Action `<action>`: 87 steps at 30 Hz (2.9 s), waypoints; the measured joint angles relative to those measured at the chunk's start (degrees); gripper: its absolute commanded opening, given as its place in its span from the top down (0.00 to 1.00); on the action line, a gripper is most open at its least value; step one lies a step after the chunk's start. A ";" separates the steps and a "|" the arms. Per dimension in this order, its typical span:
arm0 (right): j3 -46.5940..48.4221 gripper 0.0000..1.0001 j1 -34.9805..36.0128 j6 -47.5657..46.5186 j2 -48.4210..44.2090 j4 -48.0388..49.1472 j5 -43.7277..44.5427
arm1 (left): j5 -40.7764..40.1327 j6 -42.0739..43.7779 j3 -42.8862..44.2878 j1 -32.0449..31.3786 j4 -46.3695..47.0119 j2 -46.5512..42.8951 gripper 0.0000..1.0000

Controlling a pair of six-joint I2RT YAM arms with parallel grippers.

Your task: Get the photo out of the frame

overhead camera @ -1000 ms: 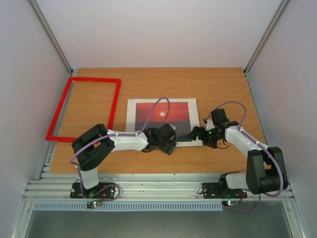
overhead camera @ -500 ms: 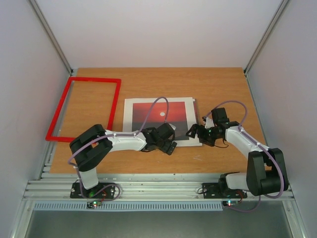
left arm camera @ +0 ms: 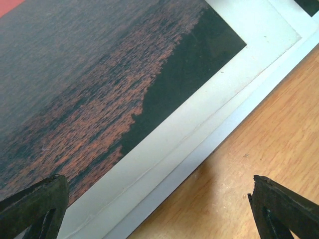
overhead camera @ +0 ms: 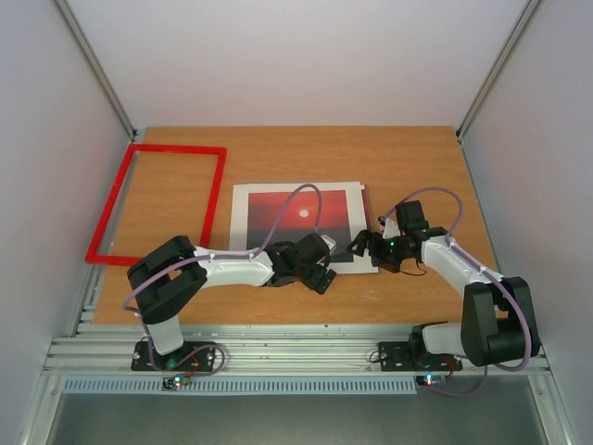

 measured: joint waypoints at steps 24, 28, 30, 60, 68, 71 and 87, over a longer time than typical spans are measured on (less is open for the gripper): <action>0.81 0.02 0.79 -1.31 5.49 0.72 2.38 | -0.44 -2.08 0.28 1.38 -0.02 2.03 0.01; 0.81 0.02 0.83 -0.76 5.49 1.68 0.68 | -0.39 -2.21 0.28 1.38 0.00 2.05 0.01; 0.81 0.02 0.90 -0.63 5.49 2.05 0.07 | -0.37 -2.21 0.28 1.38 0.04 2.05 0.01; 2.58 0.01 2.67 -1.57 7.39 -0.09 4.31 | -0.31 -2.62 0.28 1.44 0.37 2.03 0.01; 2.64 0.02 3.37 -0.90 7.63 1.29 2.86 | -0.31 -2.67 0.09 1.44 0.61 1.90 0.00; 2.64 0.02 3.43 -0.42 7.85 2.01 2.05 | -0.31 -2.71 0.07 1.44 0.61 1.90 0.01; 4.15 0.02 5.29 0.52 8.98 2.82 0.02 | -0.37 -3.06 -0.22 1.51 0.61 1.55 0.01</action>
